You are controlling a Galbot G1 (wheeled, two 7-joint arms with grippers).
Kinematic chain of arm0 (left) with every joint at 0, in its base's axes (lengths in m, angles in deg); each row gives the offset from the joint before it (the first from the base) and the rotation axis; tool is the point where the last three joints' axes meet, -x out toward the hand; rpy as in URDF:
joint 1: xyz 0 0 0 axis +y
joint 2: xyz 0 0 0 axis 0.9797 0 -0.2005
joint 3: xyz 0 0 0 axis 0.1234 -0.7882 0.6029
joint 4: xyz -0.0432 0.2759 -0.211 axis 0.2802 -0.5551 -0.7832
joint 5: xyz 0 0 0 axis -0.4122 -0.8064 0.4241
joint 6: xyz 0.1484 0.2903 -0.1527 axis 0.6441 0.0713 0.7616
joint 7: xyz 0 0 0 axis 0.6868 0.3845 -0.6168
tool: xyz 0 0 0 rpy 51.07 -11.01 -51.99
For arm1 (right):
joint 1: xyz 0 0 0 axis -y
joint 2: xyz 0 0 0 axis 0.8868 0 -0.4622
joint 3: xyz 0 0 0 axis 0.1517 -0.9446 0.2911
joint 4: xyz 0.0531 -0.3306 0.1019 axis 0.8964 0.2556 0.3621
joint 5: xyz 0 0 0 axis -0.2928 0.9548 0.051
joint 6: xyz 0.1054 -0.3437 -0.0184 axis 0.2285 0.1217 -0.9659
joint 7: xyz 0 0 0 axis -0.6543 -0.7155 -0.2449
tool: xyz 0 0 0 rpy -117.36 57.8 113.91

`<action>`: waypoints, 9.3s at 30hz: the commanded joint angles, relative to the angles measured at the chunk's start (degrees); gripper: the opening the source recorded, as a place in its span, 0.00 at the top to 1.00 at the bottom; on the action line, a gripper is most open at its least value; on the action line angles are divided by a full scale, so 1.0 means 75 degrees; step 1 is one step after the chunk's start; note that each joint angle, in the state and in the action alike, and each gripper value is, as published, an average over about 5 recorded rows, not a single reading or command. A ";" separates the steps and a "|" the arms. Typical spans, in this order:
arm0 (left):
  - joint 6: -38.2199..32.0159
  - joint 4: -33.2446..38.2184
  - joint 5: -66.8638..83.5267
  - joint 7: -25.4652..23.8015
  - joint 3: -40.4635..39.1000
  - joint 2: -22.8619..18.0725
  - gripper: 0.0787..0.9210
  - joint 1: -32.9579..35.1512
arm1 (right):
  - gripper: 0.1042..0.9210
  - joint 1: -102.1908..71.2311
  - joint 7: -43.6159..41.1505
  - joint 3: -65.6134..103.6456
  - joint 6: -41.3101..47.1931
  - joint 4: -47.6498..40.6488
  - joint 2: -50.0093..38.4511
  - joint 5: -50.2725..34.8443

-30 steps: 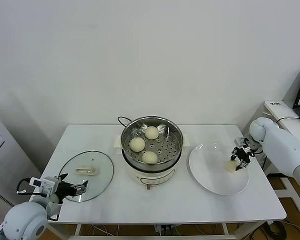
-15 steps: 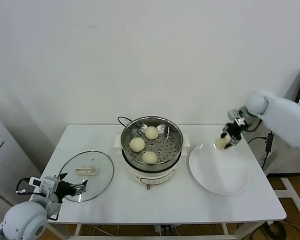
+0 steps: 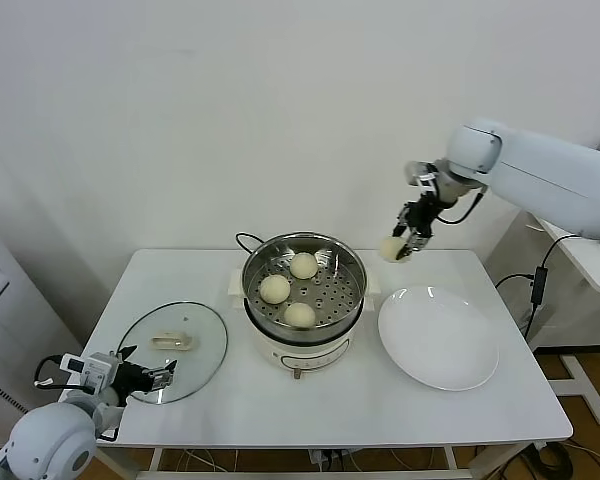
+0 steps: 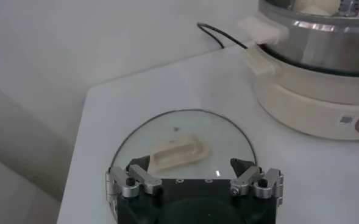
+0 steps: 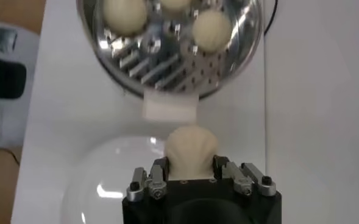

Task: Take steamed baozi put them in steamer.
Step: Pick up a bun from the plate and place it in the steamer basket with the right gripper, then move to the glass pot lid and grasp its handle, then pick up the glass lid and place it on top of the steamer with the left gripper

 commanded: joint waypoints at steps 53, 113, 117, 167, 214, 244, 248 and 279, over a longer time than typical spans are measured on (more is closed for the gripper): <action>0.0067 0.0028 -0.0048 -0.0010 0.0220 -0.0295 0.12 0.0126 | 0.13 -0.1214 0.1878 0.1862 0.1514 0.0203 -0.0118 -0.1618; -0.6688 -0.4543 -1.4993 0.0576 0.0285 -0.2624 0.12 -0.0357 | 0.12 -1.4834 0.7924 1.6748 -0.1795 0.3200 0.0617 0.0918; -0.6637 -0.4735 -1.5001 0.0556 0.0293 -0.2783 0.12 -0.0570 | 0.12 -1.4826 0.7892 1.6733 -0.1824 0.3089 0.0679 0.0984; -0.5718 -0.4057 -1.4987 -0.0056 0.0277 -0.3020 0.90 -0.1316 | 0.12 -1.4874 0.7475 1.6657 -0.1796 0.3157 0.0724 0.1122; 0.0375 -0.1947 -1.5054 -0.4079 -0.5475 -0.3285 0.97 -0.5156 | 0.12 -1.4788 0.7371 1.6748 -0.1758 0.3239 0.0396 0.0999; 0.0375 -0.3361 -1.6416 -0.4130 -0.5385 -0.5468 0.97 -0.5116 | 0.12 -1.4821 0.7241 1.6777 -0.1838 0.2983 0.0648 0.1191; 0.0375 -0.3451 -1.6509 -0.4122 -0.5298 -0.5638 0.97 -0.5035 | 0.12 -1.4827 0.7212 1.6778 -0.1857 0.2946 0.0681 0.1235; 0.0375 -0.3901 -1.6547 -0.3765 -0.5153 -0.5847 0.97 -0.4779 | 0.12 -1.4870 0.7174 1.6824 -0.1885 0.2964 0.0754 0.1289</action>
